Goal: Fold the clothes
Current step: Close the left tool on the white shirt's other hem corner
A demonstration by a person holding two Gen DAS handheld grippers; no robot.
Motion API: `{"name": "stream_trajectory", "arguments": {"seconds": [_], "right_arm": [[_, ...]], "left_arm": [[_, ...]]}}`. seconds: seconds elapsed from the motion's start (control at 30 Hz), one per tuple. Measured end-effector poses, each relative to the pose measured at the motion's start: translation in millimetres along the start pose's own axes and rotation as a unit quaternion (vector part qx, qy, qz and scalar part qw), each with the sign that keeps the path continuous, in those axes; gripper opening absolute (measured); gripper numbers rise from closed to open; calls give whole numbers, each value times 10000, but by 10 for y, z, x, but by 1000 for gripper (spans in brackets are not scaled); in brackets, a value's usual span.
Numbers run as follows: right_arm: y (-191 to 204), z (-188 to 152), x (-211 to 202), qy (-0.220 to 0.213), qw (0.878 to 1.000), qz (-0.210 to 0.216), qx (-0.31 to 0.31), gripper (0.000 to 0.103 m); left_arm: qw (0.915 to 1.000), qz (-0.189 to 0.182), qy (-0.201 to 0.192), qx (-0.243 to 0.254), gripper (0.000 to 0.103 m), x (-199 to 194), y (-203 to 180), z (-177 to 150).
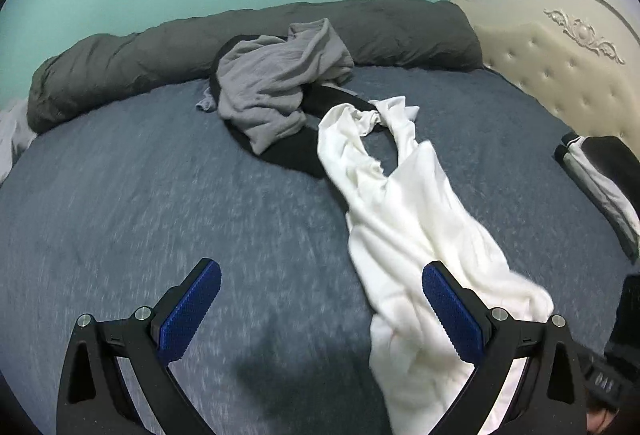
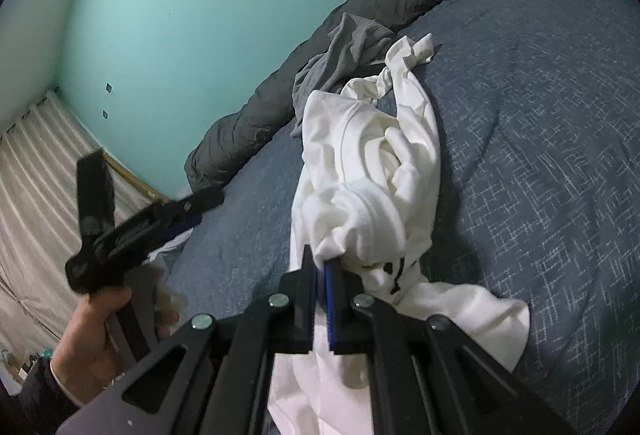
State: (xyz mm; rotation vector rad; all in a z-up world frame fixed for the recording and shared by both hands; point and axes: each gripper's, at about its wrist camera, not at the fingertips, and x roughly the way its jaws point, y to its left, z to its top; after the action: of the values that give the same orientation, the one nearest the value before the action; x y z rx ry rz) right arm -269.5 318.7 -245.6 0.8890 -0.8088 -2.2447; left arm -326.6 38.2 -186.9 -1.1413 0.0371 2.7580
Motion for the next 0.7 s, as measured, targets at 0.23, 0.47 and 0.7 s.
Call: {"name": "stream_trajectory", "arguments": {"seconds": [0.23, 0.47, 0.7], "right_arm": [[-51, 23, 3, 37, 10000, -33, 60, 3], [-153, 43, -5, 82, 9997, -71, 198, 3], [-220, 68, -6, 55, 9995, -88, 303, 3]], "left_arm": [[9991, -197, 256, 258, 103, 367, -169, 247], [9970, -562, 473, 244, 103, 599, -228, 491], [9952, -750, 562, 290, 103, 815, -329, 670]]}}
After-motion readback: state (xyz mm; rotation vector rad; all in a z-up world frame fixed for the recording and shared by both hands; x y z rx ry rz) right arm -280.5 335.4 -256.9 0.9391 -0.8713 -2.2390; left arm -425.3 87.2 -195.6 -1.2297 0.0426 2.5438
